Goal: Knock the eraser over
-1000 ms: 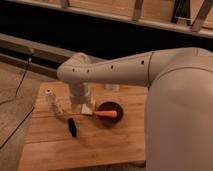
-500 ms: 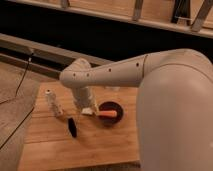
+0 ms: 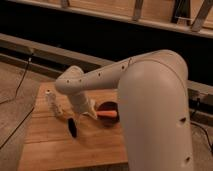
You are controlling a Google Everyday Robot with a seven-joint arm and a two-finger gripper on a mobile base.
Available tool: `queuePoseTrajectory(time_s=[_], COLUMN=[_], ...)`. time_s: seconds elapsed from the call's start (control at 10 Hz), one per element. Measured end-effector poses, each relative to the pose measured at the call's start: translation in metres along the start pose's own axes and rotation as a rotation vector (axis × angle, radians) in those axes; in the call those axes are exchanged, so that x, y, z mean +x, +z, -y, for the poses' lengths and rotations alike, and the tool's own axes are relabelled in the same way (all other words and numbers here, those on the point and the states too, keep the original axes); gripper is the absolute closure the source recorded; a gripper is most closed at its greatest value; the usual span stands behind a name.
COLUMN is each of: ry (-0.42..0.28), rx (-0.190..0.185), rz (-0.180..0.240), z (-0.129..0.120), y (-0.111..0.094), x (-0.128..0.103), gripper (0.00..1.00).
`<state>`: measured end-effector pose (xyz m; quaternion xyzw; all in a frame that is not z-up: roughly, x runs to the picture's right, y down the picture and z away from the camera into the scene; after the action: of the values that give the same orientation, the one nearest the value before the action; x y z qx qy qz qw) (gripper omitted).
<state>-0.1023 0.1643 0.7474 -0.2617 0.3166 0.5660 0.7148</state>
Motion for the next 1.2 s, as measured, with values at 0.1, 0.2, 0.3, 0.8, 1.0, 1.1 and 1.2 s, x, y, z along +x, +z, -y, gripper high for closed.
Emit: queuePoseTrajectory(time_s=[0.1, 0.2, 0.3, 0.8, 1.0, 1.1, 1.2], ry=[-0.013, -0.024, -0.031, -0.071, -0.056, -0.049, -0.051], rx=[0.001, -0.005, -0.015, -0.05, -0.05, -0.056, -0.07], rz=[-0.011, -0.017, -0.02, -0.035, -0.044, -0.042, -0.036], z=[-0.013, -0.024, -0.032, -0.065, -0.061, -0.062, -0.065], y=[0.004, 0.005, 0.003, -0.004, 0.001, 0.002, 0.001], x=[0.0, 0.001, 0.001, 0.004, 0.004, 0.003, 0.003], gripper=[0.35, 0.35, 0.35, 0.35, 0.35, 0.35, 0.35])
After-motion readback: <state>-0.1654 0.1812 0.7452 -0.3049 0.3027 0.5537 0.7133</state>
